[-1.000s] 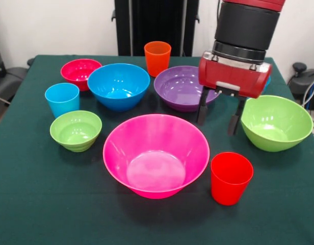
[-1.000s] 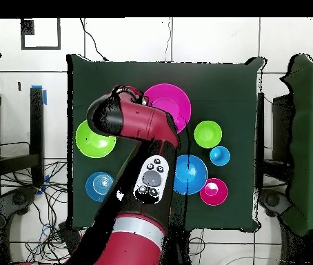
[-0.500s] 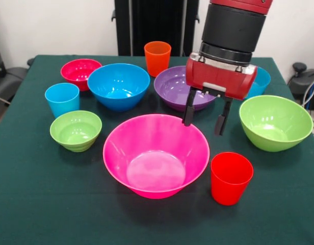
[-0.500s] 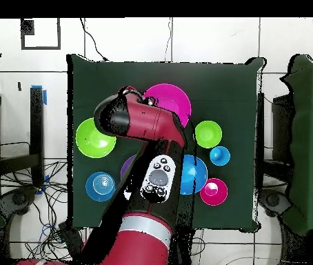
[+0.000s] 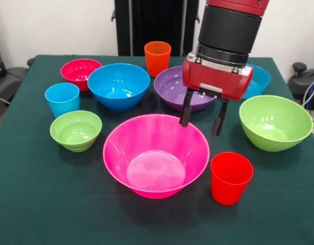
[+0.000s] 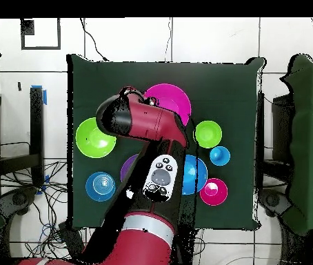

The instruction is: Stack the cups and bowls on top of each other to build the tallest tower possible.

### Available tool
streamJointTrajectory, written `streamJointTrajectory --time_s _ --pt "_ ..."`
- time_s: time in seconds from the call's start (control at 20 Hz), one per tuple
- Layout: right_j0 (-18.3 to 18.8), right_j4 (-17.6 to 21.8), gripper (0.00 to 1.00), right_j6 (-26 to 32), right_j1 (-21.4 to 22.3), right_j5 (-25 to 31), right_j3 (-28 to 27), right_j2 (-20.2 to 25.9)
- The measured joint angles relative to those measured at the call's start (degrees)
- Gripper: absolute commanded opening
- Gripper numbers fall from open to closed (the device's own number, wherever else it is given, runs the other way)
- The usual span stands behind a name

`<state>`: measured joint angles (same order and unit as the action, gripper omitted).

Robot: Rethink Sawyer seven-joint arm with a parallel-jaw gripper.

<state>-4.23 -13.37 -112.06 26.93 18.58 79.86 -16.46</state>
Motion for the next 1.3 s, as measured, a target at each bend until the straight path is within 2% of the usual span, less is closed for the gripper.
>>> streamJointTrajectory --time_s 0.8,1.3 --pt "-1.2 0.0 1.0 0.0 -2.3 0.0 0.1 0.0" --pt "-4.1 0.0 1.0 0.0 -4.8 0.0 0.5 -0.3"
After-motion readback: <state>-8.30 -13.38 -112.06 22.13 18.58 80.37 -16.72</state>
